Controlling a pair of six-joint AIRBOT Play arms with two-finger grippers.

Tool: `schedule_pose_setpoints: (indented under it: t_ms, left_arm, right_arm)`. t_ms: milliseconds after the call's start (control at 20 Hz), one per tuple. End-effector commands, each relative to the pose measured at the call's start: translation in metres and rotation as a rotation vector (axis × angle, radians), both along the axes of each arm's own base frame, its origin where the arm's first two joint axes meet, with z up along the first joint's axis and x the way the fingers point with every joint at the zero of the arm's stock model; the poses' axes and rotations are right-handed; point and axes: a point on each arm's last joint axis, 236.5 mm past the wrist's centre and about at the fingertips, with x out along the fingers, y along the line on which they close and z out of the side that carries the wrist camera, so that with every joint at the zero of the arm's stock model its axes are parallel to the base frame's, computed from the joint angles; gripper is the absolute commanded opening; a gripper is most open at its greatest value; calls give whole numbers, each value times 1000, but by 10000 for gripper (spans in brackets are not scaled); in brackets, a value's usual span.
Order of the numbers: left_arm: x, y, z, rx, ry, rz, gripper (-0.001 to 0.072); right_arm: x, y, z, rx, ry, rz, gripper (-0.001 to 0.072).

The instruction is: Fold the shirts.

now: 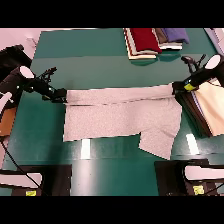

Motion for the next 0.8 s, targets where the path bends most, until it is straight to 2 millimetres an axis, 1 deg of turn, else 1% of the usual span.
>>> schedule_pose_setpoints:
  t_ms: [0,50,100,150,200,250,350,400,450,500,550,600,650,750]
  left_arm:
    - [-5,-1,-4,-7,16,-1,23]
    - [-5,-2,-4,-7,18,-1,24]
    - [-5,-1,-3,-7,16,0,28]
    - [-5,-1,1,-6,9,1,240]
    - [-6,-1,8,-2,0,-6,436]
    - [-8,5,19,22,-22,-11,442]
    - [-21,19,40,92,-54,-38,442]
    - [-33,26,47,126,-56,-38,443]
    - [-47,30,50,143,-48,-39,443]
    - [-62,30,49,142,-37,-41,443]
    - [-78,29,45,138,-22,-36,443]
    - [-94,27,38,132,-1,-33,443]
    - [-107,27,32,128,20,-22,443]
    - [-126,26,18,126,46,-5,443]
  right_arm:
    - [-26,5,-20,10,55,-7,14]
    - [-29,7,-22,20,69,-16,55]
    - [-29,7,-21,20,68,-16,280]
    - [-27,7,-16,21,64,-13,374]
    - [-26,7,-8,23,64,-6,374]
    - [-27,6,3,20,66,4,374]
    - [-40,3,26,21,65,6,374]
    - [-52,0,33,23,72,-3,374]
    - [-67,-4,35,27,86,-20,374]
    - [-85,-7,33,33,107,-42,374]
    - [-107,-10,27,45,144,-67,391]
    - [-130,-11,17,59,185,-98,415]
    - [-152,-12,7,76,227,-128,470]
    - [-190,-9,-16,107,297,-186,470]
